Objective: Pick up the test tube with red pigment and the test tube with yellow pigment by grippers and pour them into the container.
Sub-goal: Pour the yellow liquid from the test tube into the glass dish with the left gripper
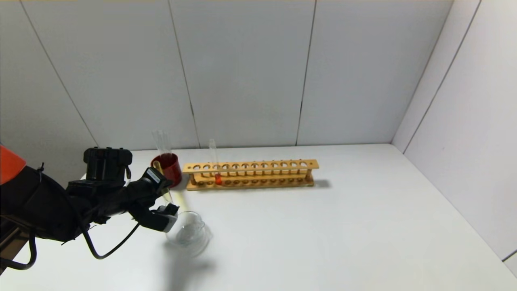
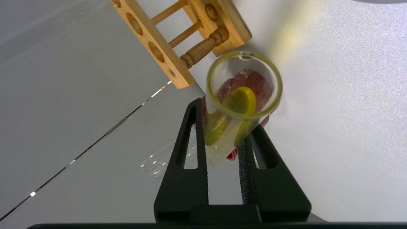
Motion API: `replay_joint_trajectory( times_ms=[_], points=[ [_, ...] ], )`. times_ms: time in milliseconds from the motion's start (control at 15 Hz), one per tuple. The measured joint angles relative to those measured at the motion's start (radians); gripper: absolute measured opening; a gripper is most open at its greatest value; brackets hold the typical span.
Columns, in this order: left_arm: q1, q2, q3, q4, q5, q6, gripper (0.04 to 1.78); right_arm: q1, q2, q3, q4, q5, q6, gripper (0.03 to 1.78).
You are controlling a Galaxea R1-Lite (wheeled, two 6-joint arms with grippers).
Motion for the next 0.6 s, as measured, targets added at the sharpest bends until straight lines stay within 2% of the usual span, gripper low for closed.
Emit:
replay_joint_trajectory(
  times_ms=[600],
  points=[
    [-0.029,0.04,-0.004,-0.003,0.034,0.023,0.32,0.0,0.0,0.0,0.0,0.0,0.0,1.75]
  ],
)
